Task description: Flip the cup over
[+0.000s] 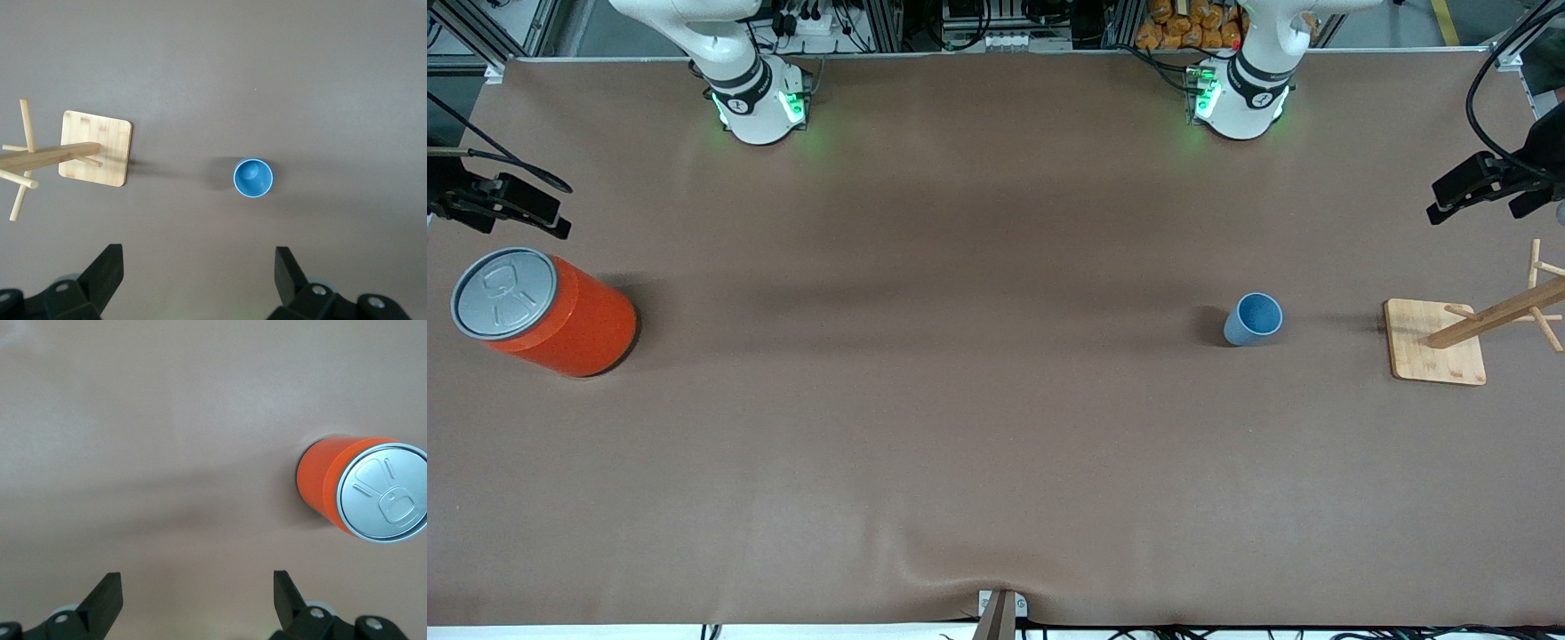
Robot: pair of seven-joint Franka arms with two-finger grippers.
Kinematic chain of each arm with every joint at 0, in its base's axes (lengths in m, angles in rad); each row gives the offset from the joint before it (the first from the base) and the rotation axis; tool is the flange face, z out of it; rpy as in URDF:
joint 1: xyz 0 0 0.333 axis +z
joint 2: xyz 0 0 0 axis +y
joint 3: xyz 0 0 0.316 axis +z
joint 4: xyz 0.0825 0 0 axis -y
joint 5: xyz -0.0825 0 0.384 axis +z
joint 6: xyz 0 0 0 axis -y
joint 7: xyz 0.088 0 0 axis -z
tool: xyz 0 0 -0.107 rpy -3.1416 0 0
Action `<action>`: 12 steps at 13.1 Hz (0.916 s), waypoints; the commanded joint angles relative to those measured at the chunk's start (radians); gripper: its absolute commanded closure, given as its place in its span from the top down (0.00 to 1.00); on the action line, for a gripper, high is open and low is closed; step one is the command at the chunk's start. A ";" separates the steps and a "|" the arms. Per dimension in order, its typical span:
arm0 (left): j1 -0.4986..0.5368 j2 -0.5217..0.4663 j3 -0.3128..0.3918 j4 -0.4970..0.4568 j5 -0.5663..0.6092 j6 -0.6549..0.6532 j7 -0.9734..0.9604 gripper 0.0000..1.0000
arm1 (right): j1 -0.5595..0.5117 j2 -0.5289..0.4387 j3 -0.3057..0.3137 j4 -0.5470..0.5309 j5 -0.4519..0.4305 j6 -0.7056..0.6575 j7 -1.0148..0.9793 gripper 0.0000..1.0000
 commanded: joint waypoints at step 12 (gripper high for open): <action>-0.013 0.009 0.009 0.013 0.004 -0.012 0.019 1.00 | -0.012 0.003 0.010 0.011 0.014 -0.008 0.000 1.00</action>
